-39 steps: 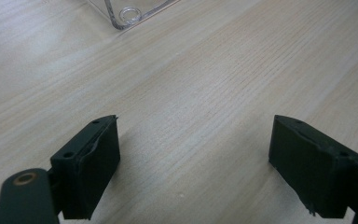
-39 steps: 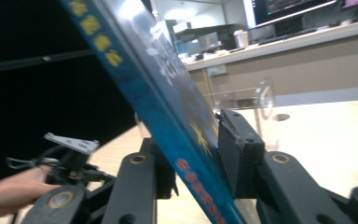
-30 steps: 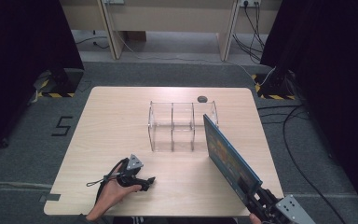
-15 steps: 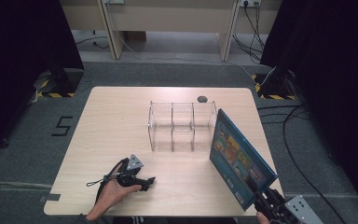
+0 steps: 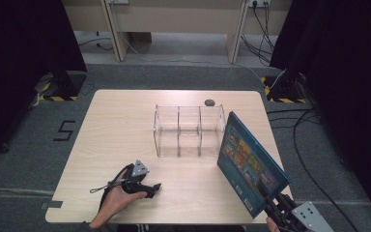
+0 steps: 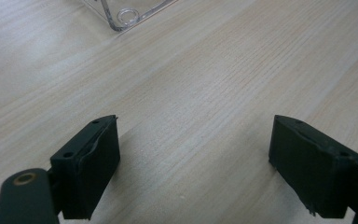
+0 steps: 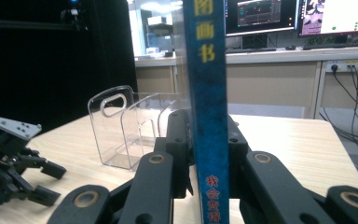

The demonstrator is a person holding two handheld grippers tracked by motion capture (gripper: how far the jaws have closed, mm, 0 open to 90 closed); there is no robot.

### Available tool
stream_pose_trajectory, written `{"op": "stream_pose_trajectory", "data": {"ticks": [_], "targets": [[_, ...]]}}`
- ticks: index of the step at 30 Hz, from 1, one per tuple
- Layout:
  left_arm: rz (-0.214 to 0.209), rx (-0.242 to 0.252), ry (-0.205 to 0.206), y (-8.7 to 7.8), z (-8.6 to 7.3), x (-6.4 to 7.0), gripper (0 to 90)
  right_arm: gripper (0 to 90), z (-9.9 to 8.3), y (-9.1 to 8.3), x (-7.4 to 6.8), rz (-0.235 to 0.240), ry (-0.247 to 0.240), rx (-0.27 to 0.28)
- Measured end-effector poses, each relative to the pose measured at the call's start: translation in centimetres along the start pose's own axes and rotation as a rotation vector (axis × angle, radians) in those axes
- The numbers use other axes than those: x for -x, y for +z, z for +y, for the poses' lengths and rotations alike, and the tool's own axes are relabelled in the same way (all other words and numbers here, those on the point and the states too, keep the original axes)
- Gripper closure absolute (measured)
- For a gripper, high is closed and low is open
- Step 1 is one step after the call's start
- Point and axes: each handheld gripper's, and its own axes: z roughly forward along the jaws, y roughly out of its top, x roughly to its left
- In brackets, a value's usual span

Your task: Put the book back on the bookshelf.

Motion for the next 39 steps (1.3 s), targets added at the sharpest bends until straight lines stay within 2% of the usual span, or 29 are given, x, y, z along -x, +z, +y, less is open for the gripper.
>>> {"op": "stream_pose_trajectory", "data": {"ticks": [13,19,26,33,39], "targets": [[0.0,0.005,0.002,0.1,0.0,0.0,15.4,78.2,-0.3,1.0,0.2,0.002,-0.019,-0.026],[0.002,0.008,0.002,0.1,0.0,0.1,15.1,78.0,-1.0,1.6,0.6,0.011,0.013,-0.044],[0.001,0.016,0.006,0.2,-0.1,0.2,14.4,77.9,-1.8,2.2,0.7,0.014,0.029,-0.054],[0.001,0.027,0.005,0.3,-0.2,0.2,13.4,77.5,-2.3,2.7,0.8,0.02,0.023,-0.059],[0.001,0.028,0.006,0.3,-0.2,0.3,13.0,76.9,-2.8,3.0,1.1,0.024,0.045,-0.056]]}}
